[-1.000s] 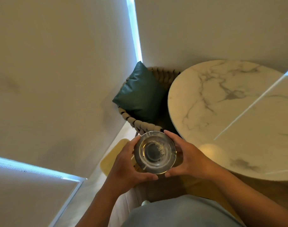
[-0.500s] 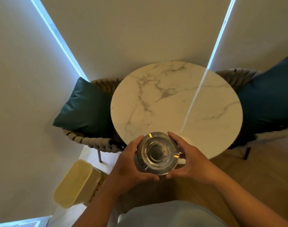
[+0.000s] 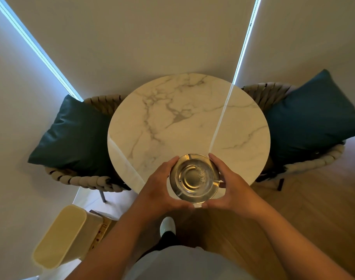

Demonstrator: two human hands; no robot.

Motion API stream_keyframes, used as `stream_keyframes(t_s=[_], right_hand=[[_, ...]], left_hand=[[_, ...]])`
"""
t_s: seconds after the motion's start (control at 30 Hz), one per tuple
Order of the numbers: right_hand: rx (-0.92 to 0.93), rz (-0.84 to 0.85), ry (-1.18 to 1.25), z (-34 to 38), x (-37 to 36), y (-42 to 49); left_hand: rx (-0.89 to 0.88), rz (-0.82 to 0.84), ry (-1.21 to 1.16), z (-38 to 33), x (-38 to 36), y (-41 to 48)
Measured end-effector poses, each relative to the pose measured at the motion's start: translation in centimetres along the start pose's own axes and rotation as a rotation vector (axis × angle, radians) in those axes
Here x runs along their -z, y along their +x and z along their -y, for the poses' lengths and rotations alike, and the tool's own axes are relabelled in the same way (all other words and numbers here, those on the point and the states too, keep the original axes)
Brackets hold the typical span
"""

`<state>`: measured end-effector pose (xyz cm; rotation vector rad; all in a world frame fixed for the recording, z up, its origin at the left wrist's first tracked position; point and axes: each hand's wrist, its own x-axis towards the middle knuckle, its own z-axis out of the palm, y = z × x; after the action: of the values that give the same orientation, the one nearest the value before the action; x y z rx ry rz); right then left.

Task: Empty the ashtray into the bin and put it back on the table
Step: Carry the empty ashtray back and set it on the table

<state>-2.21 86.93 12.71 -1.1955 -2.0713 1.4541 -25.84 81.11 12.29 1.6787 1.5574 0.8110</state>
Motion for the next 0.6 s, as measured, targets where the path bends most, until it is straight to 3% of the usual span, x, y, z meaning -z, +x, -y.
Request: stream_keyframes(t_s=[0.6], right_hand=[[-0.124, -0.086, -0.099, -2.3, 0.8, 19.1]], left_hand=[[0.048, 0.135, 0.058, 9.6, 5.8, 17.5]])
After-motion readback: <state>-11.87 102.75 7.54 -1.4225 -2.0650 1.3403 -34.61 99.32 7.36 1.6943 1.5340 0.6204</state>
